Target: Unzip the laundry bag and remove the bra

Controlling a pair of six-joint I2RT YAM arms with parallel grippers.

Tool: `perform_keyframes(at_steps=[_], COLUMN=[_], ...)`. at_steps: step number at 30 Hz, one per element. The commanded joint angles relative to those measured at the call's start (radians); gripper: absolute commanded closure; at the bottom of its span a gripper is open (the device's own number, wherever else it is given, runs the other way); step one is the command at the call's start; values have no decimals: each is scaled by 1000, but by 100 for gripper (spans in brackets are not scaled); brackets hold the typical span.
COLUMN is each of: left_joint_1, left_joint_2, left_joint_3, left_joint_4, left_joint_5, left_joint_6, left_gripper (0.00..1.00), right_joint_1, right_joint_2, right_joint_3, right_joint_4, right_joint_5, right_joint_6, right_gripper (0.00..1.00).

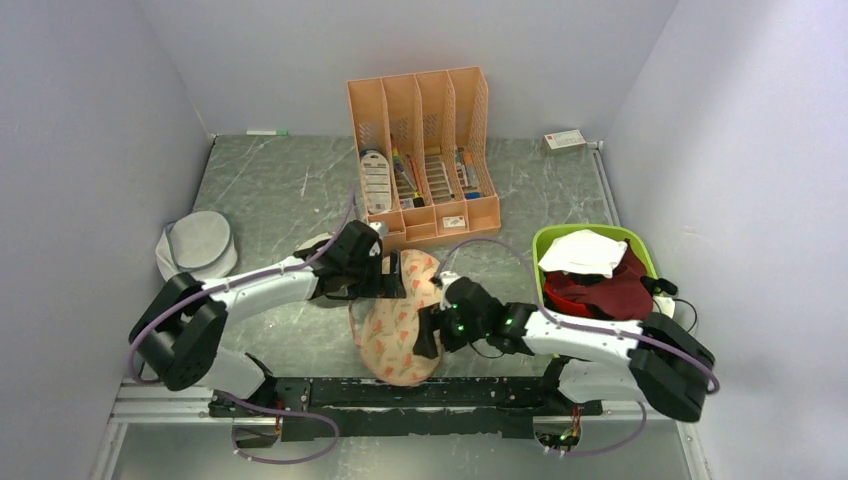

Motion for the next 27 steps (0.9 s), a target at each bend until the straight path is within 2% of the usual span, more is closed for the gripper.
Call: perform_keyframes(at_steps=[1,4,6,11,15,18,20,23,27], left_joint_1=[-6,-8,-4,-15,-99,-220,-311,-422,-519], left_joint_2=[52,49,24,-66,-178,-222,-210,-116,62], left_joint_3=[96,154,154,103,75,77,92,147,254], left_joint_4=[111,23,-19,-100,-160,-151,-135,-140,-165], left_joint_5=[86,-19,-66,-116,-227,-299,-374,-489,-622], left_joint_6=[20,73,105,121,103,108,129,145,158], left_gripper=[3,0,1,1,1,1,0,6,13], right_joint_1=[116,137,135,115,73,-38,-147,-275,-345], right_joint_2=[106,90,48,-78,-228,-333,-388,-430,-455], right_joint_3=[0,-6,-17,13,26,23,10,5,42], right_joint_4=[345,460,442,102,-178,-292,-319,-314,-354], right_joint_5=[-80,-89,-60,135,307,363,357,346,442], right_joint_6=[128,148,136,69,71,84,85,98,103], right_gripper=[27,23,16,1,0,0,0,2,5])
